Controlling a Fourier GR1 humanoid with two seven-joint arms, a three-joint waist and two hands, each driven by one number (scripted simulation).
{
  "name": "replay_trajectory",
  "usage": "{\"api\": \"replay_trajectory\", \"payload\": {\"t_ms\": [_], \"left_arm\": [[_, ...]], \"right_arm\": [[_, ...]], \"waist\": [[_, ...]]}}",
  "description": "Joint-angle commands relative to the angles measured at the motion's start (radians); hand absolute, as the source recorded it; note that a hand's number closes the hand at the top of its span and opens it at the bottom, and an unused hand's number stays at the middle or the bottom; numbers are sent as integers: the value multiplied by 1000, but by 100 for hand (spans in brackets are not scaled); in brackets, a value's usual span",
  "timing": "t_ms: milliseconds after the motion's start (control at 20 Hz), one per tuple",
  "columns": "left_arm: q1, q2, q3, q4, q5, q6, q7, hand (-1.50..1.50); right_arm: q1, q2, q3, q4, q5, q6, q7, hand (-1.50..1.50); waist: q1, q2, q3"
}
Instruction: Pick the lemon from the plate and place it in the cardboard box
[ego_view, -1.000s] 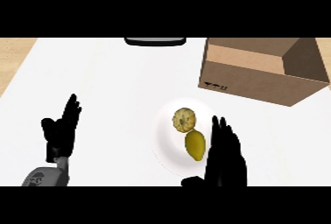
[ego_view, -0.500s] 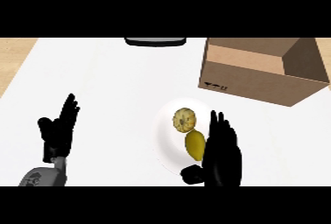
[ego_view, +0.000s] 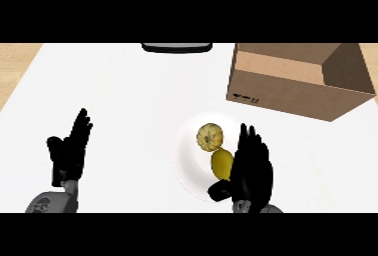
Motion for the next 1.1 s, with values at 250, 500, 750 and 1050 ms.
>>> {"api": "replay_trajectory", "payload": {"t_ms": [250, 500, 750, 1050], "left_arm": [[-31, 10, 29, 20, 6, -14, 14, 0], [33, -5, -4, -65, -14, -3, 35, 0], [2, 20, 29, -45, -11, -14, 41, 0], [34, 1, 12, -71, -23, -18, 36, 0]], "right_arm": [[-48, 15, -20, 83, -43, -24, 213, -150], [-65, 15, -33, 101, -58, -14, 216, -150], [-79, 15, -12, 209, -80, -122, 178, -150], [-69, 15, -19, 240, -88, -130, 152, -150]], "waist": [[-5, 1, 1], [3, -3, 1], [4, 0, 1], [2, -1, 1]]}}
